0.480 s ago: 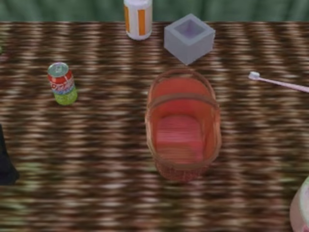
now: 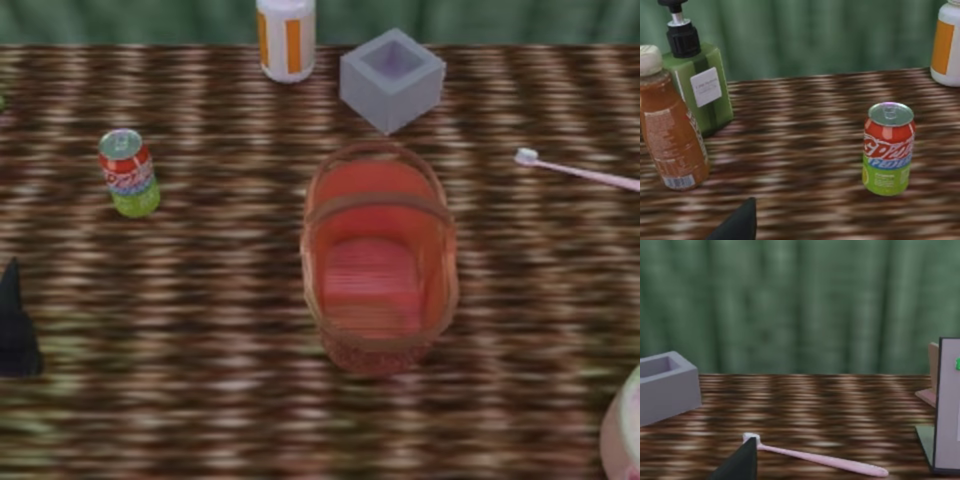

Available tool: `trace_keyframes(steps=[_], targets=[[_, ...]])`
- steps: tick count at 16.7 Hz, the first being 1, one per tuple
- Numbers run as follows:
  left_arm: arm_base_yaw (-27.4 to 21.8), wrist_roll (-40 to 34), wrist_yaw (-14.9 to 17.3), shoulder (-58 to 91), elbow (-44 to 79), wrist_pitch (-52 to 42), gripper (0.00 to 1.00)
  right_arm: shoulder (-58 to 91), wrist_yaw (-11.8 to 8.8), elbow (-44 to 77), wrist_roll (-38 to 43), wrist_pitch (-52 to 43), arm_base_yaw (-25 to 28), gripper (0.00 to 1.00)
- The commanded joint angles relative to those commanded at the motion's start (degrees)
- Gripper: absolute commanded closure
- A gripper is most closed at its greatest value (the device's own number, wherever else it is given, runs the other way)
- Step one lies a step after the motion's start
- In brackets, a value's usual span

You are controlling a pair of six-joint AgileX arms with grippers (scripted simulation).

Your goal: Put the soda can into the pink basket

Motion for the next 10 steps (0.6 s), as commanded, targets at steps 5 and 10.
trace_keyframes(steps=[5, 10], targets=[[-2.5, 7.0, 0.9, 21.6, 19.6, -15.1, 0.00, 0.0, 0.0, 0.0, 0.0, 0.0, 0.0, 0.00], [-5.0, 14.8, 1.8, 48.8, 46.9, -32.1, 0.00, 0.0, 0.0, 0.0, 0.0, 0.0, 0.0, 0.00]])
